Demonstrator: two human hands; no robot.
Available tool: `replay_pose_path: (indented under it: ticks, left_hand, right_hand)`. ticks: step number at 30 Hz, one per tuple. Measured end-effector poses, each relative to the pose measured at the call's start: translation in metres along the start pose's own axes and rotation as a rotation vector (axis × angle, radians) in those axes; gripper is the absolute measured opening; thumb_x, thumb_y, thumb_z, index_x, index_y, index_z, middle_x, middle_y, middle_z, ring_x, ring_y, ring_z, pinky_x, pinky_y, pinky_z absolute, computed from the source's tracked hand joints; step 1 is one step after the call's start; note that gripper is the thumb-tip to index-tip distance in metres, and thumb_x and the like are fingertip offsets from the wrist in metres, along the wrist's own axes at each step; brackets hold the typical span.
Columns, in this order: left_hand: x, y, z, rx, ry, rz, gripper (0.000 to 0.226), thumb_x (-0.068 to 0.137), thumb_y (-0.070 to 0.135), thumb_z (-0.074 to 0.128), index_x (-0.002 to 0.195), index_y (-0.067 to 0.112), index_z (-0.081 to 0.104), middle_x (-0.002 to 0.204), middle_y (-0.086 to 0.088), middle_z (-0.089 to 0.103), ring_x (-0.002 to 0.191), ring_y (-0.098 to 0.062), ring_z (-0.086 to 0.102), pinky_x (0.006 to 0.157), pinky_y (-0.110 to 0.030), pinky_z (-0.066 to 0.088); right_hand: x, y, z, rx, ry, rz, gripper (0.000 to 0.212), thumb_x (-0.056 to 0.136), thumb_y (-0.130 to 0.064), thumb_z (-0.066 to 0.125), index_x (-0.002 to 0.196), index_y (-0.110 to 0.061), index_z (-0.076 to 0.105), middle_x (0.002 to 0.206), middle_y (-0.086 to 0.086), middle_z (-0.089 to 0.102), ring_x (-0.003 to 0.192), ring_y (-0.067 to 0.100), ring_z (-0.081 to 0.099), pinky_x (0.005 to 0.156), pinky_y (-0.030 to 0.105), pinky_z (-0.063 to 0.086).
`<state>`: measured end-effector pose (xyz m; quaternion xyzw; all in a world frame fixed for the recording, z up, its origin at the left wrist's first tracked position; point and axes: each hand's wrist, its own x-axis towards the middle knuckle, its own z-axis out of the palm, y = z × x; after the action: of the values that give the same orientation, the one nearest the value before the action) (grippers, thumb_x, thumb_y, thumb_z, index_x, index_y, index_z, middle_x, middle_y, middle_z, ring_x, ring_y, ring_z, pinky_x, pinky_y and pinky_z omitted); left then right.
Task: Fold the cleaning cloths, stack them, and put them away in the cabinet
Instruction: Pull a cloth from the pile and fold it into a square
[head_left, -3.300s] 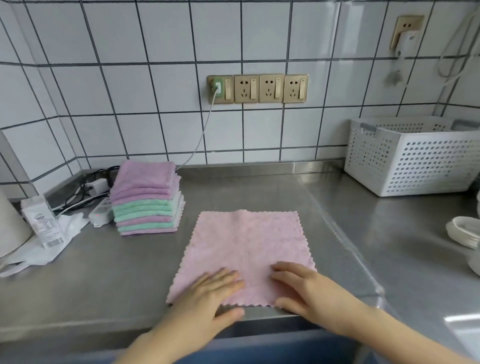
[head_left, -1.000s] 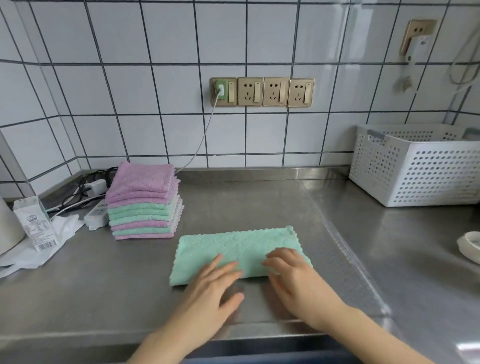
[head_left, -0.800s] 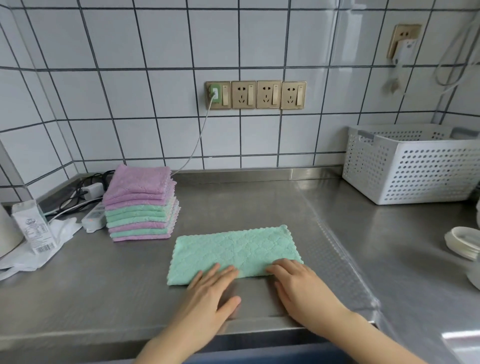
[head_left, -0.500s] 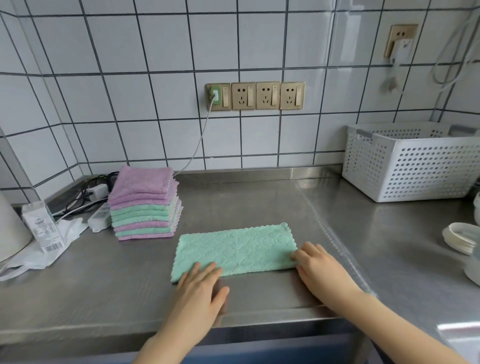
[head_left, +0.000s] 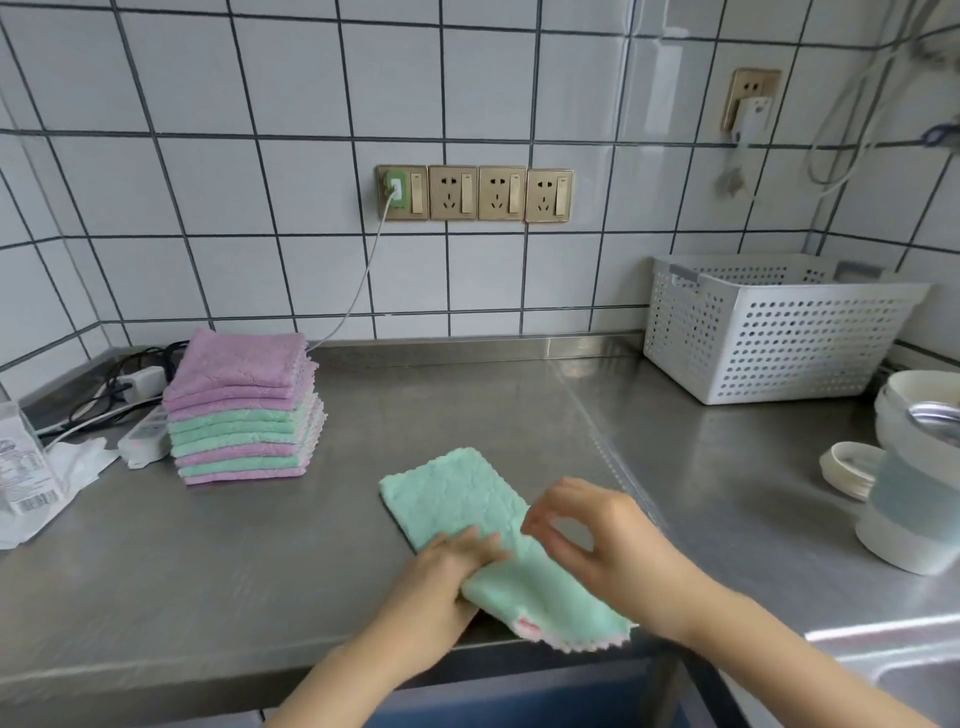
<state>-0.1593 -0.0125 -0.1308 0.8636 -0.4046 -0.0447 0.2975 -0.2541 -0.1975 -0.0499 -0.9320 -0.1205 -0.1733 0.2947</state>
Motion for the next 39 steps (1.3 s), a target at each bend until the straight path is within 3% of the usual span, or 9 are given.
replay_pose_path:
  ticks: [5, 7, 10, 13, 19, 23, 25, 30, 39]
  left_hand:
    - [-0.01, -0.001, -0.025, -0.427, 0.009, -0.398, 0.032, 0.093, -0.001, 0.049, 0.079, 0.022, 0.066, 0.083, 0.006, 0.062, 0.078, -0.002, 0.06, 0.088, -0.03, 0.046]
    - [-0.018, 0.006, -0.039, -0.412, -0.003, -0.338, 0.021, 0.095, 0.006, 0.05, 0.095, 0.023, 0.062, 0.09, 0.004, 0.063, 0.088, -0.01, 0.059, 0.079, -0.02, 0.043]
    - [-0.02, 0.011, -0.051, -0.365, -0.136, -0.186, 0.077, 0.097, 0.003, 0.044, 0.067, 0.072, 0.056, 0.079, 0.049, 0.058, 0.088, 0.027, 0.052, 0.084, 0.003, 0.034]
    - [-0.023, 0.001, -0.045, -0.379, -0.145, -0.173, 0.063, 0.092, 0.0, 0.054, 0.089, 0.062, 0.064, 0.113, 0.034, 0.06, 0.106, 0.022, 0.048, 0.1, -0.006, 0.035]
    - [-0.052, -0.04, -0.043, -0.138, 0.045, -0.049, 0.05, 0.086, 0.008, 0.063, 0.104, 0.055, 0.065, 0.127, 0.025, 0.056, 0.117, 0.012, 0.051, 0.103, -0.009, 0.034]
    - [-0.05, -0.037, -0.044, -0.15, 0.239, -0.171, 0.021, 0.077, 0.028, 0.069, 0.063, 0.045, 0.068, 0.069, 0.01, 0.055, 0.063, -0.004, 0.054, 0.063, -0.021, 0.041]
    - [-0.035, -0.031, -0.045, -0.239, 0.256, -0.272, 0.03, 0.076, 0.04, 0.064, 0.052, 0.024, 0.055, 0.052, 0.009, 0.04, 0.049, -0.008, 0.034, 0.054, -0.029, 0.027]
    - [0.001, -0.031, -0.043, -0.33, 0.272, -0.612, 0.029, 0.086, 0.023, 0.062, 0.06, 0.012, 0.055, 0.051, -0.005, 0.055, 0.027, -0.016, 0.04, 0.037, -0.02, 0.026]
    - [-0.001, -0.025, -0.039, -0.096, 0.245, -0.587, 0.023, 0.091, 0.03, 0.047, 0.073, 0.017, 0.053, 0.041, -0.002, 0.054, 0.035, -0.018, 0.059, 0.046, -0.026, 0.043]
  right_hand:
    - [-0.008, 0.075, 0.003, -0.201, -0.041, 0.222, 0.051, 0.081, 0.002, 0.05, 0.122, -0.026, 0.055, 0.118, -0.01, 0.057, 0.11, 0.005, 0.056, 0.097, 0.019, 0.043]
    - [-0.012, 0.072, 0.016, -0.155, -0.162, 0.153, 0.054, 0.084, -0.015, 0.059, 0.133, -0.032, 0.045, 0.127, -0.015, 0.049, 0.116, -0.001, 0.05, 0.098, 0.012, 0.037]
    - [-0.006, 0.055, 0.038, 0.015, -0.2, 0.003, 0.05, 0.083, -0.029, 0.067, 0.131, -0.031, 0.053, 0.128, -0.022, 0.051, 0.114, -0.019, 0.042, 0.096, 0.006, 0.034]
    - [-0.001, 0.052, 0.05, 0.097, -0.188, -0.071, 0.031, 0.083, -0.034, 0.07, 0.114, -0.031, 0.068, 0.122, -0.018, 0.063, 0.126, -0.014, 0.04, 0.101, 0.012, 0.038]
    - [-0.012, 0.062, 0.05, 0.221, -0.234, 0.022, 0.025, 0.085, -0.034, 0.068, 0.109, -0.03, 0.072, 0.113, -0.023, 0.067, 0.119, -0.007, 0.052, 0.097, 0.019, 0.047]
    - [0.0, 0.049, 0.037, 0.298, -0.286, 0.132, 0.02, 0.085, -0.045, 0.063, 0.082, -0.03, 0.077, 0.08, -0.014, 0.072, 0.079, 0.005, 0.068, 0.069, 0.022, 0.052]
    - [0.02, 0.048, 0.037, 0.332, -0.191, 0.289, 0.033, 0.081, -0.04, 0.061, 0.056, -0.019, 0.06, 0.054, -0.002, 0.051, 0.053, 0.01, 0.044, 0.054, 0.029, 0.037]
    - [0.067, 0.055, 0.06, -0.008, -0.078, 0.658, 0.041, 0.088, -0.035, 0.056, 0.058, -0.015, 0.037, 0.055, 0.001, 0.038, 0.05, 0.017, 0.037, 0.048, 0.027, 0.03]
    - [0.064, 0.043, 0.076, -0.212, 0.021, 0.695, 0.029, 0.088, -0.023, 0.041, 0.063, -0.012, 0.033, 0.06, 0.002, 0.044, 0.051, 0.018, 0.037, 0.046, 0.027, 0.028]
